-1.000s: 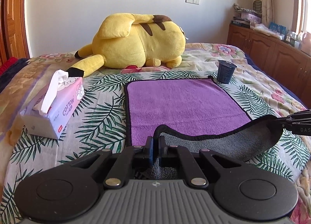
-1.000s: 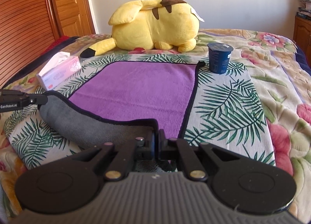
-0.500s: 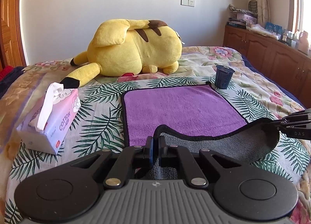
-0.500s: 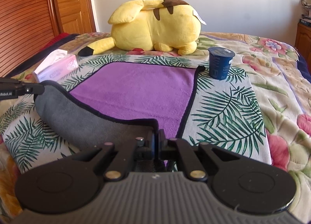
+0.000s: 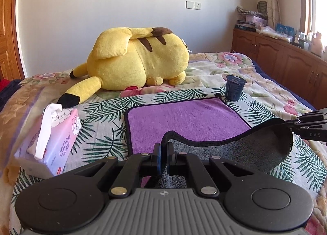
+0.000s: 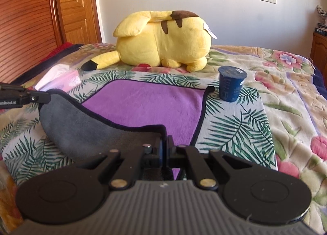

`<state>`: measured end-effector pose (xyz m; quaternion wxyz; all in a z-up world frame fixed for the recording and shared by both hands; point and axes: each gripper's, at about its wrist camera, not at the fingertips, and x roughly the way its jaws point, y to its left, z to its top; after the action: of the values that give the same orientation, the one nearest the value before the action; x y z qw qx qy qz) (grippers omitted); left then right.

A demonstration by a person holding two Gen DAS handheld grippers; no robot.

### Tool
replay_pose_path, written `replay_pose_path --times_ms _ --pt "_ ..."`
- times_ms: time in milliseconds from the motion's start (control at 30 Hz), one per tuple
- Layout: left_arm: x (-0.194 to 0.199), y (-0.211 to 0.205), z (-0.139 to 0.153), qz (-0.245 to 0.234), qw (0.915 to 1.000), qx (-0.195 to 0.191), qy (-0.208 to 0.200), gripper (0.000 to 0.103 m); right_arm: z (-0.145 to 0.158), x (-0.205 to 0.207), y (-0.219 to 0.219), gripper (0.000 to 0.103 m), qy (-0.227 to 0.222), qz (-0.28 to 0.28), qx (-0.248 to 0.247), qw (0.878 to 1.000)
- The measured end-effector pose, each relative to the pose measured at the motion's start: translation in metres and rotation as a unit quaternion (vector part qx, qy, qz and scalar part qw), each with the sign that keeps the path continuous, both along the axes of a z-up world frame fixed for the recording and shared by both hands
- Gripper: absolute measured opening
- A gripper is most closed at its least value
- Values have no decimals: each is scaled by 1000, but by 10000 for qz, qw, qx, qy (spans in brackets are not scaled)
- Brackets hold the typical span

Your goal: Fold towel

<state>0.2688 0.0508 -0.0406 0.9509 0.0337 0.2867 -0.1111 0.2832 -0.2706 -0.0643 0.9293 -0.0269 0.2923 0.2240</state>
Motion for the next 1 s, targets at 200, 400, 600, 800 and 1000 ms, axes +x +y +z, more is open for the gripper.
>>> replay_pose_path --times_ms 200,400,600,800,1000 --pt "10 0 4 23 10000 50 -56 0 6 11 2 4 -49 48 34 10000" --pt "22 4 12 94 9999 34 -117 0 12 22 5 4 -139 92 29 9999" --pt "35 5 19 85 9999 19 -149 0 20 35 9 4 -274 144 -28 9995" --pt "49 3 29 39 9997 55 -241 0 31 48 11 4 -459 148 -122 9988" --pt "66 2 39 14 9995 128 -305 0 41 62 13 4 -604 104 -167 9980"
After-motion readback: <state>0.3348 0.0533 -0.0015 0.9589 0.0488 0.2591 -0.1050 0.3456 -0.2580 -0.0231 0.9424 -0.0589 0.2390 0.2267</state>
